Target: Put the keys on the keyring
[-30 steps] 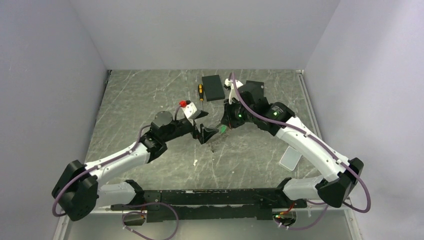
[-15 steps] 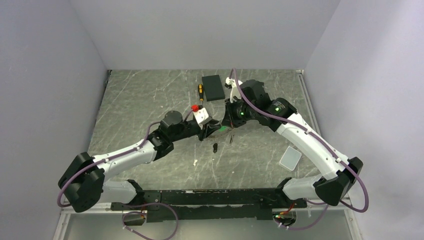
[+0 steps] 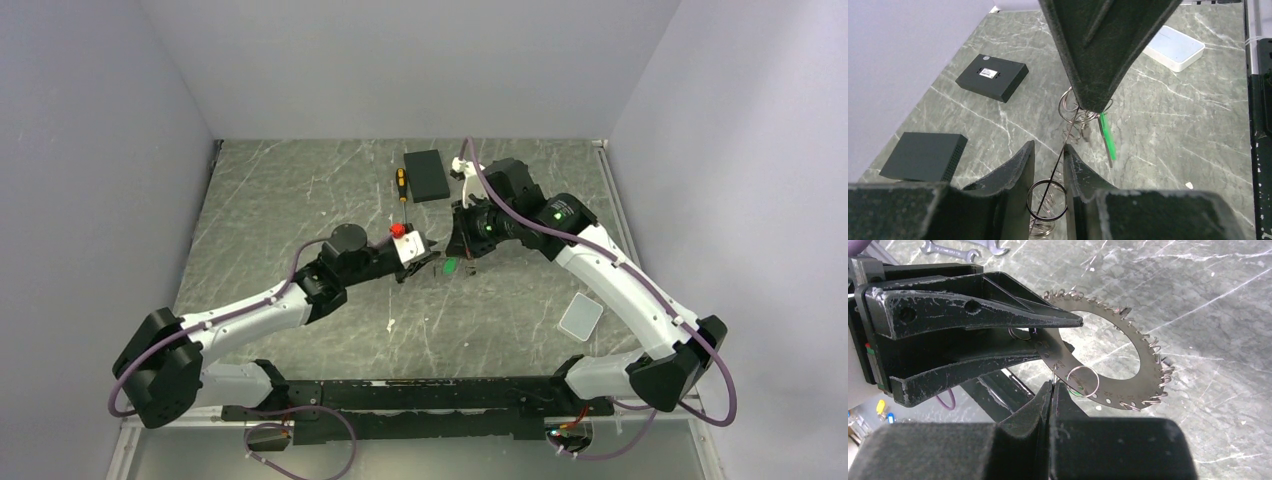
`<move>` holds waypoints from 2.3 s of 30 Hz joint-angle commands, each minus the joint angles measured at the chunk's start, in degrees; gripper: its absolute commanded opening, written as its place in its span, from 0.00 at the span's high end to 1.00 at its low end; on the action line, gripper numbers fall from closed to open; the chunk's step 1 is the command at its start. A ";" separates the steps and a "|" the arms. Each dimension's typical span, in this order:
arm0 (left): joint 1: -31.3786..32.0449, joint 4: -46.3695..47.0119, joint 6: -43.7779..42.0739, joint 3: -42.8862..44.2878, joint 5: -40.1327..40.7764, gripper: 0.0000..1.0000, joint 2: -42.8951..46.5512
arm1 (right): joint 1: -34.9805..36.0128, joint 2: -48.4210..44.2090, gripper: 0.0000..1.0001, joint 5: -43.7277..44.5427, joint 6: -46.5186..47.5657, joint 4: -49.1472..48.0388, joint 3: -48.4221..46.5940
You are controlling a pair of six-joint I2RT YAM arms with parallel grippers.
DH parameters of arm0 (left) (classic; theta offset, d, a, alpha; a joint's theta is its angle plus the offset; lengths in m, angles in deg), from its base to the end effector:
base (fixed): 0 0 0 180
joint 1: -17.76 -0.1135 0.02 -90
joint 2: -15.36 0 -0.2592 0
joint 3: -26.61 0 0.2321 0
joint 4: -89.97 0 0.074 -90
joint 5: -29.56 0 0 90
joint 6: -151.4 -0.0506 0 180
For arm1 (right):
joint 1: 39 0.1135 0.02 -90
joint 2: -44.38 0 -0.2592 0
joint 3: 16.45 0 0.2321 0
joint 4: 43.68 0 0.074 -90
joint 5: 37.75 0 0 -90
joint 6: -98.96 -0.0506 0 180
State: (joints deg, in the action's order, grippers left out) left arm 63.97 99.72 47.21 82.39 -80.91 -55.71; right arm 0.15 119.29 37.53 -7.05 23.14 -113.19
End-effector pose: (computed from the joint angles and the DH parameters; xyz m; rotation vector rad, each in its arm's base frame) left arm 0.1814 -0.2148 0.2858 1.0892 1.3210 -0.7162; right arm 0.1896 0.1709 0.3632 -0.6210 2.3784 0.7519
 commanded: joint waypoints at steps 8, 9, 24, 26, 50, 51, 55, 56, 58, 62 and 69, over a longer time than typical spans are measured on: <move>1.37 -3.86 -14.54 0.76 4.16 0.27 1.71 | -0.57 1.99 1.00 -7.69 -0.22 3.08 -2.86; 1.50 -4.53 -14.57 0.39 4.05 0.17 2.10 | -0.65 2.10 1.00 -7.09 -1.12 2.76 -3.02; 2.02 -23.66 2.69 4.23 1.37 0.01 21.10 | -2.22 3.67 1.00 1.23 -13.85 -4.29 -1.25; 2.01 -24.63 5.12 4.69 1.48 0.01 23.34 | -2.34 3.78 1.00 1.78 -14.78 -4.90 -1.13; 4.31 21.46 16.56 -10.19 -1.06 0.18 2.40 | -2.51 -2.13 1.00 15.02 -26.54 -11.05 2.79; 4.37 24.72 15.19 -10.93 -1.37 0.18 0.98 | -2.51 -2.56 1.00 13.78 -26.45 -11.39 3.35; 4.37 27.56 10.31 -10.26 0.16 0.16 -3.29 | -2.55 -4.22 1.00 10.38 -26.05 -13.32 5.90; 4.39 28.89 9.76 -10.34 0.50 0.16 -4.32 | -2.51 -4.47 1.00 9.41 -26.08 -13.92 6.54; 4.42 33.18 8.51 -11.26 1.42 0.16 -5.96 | -2.54 -4.85 1.00 8.65 -25.80 -13.96 7.22; 4.42 34.61 7.16 -11.24 4.11 0.17 -7.55 | -2.52 -5.94 1.00 6.79 -24.93 -15.40 8.96; 4.57 37.09 6.85 -10.96 4.56 0.30 -9.56 | -2.56 -6.27 1.00 3.92 -25.59 -17.29 10.48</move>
State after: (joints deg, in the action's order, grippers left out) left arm 68.21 130.95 55.95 71.09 -77.21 -64.45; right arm -2.19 114.96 44.43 -32.41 10.74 -103.04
